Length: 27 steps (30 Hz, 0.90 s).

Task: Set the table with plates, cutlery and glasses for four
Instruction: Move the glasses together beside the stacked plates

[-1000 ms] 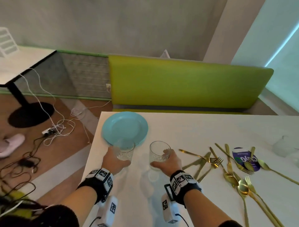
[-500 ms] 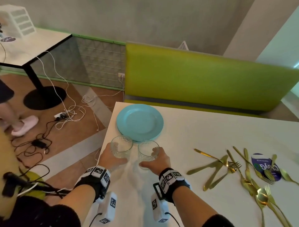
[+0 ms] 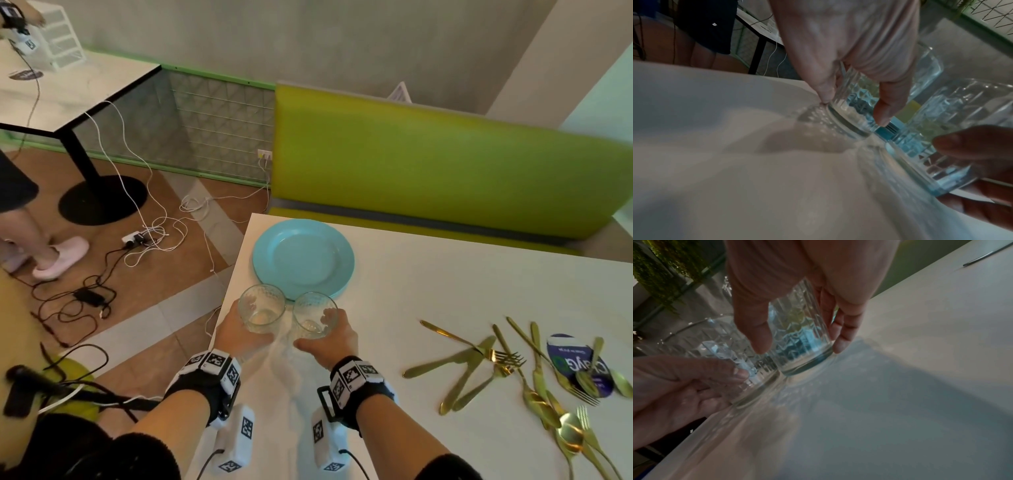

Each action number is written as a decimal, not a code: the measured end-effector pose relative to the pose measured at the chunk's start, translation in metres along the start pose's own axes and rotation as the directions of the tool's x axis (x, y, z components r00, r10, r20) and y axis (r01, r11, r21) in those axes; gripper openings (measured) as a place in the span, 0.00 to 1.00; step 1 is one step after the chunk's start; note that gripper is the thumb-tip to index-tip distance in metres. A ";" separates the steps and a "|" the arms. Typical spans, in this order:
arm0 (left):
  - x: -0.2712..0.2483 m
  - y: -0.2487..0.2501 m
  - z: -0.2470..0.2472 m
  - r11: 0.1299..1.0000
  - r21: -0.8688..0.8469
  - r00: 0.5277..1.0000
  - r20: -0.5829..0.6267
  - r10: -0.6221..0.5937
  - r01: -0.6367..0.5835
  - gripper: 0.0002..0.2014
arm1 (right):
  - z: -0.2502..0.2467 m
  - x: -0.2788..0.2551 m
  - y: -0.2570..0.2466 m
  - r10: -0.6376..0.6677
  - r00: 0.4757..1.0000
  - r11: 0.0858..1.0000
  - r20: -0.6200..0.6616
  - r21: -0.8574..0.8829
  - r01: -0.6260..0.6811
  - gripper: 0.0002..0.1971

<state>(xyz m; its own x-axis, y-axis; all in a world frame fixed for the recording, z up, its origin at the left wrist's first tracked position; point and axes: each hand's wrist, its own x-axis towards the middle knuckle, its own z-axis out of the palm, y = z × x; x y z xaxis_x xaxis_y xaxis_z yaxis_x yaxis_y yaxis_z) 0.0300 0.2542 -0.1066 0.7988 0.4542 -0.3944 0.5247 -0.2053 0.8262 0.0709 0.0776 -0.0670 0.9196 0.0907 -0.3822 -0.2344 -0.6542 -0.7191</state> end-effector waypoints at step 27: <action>0.013 0.018 0.009 0.979 0.202 0.997 -0.071 -0.004 0.019 0.41 | 0.000 0.013 -0.008 -0.022 0.999 1.000 0.041 -0.002 0.022 0.39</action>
<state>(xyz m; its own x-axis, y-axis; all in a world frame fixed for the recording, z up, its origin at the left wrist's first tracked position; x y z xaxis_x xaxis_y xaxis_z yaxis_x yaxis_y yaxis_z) 0.0520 0.2488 -0.1007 0.7735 0.5158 -0.3682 0.5880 -0.3673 0.7207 0.0845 0.0841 -0.0658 0.9108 0.1360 -0.3897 -0.2130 -0.6538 -0.7261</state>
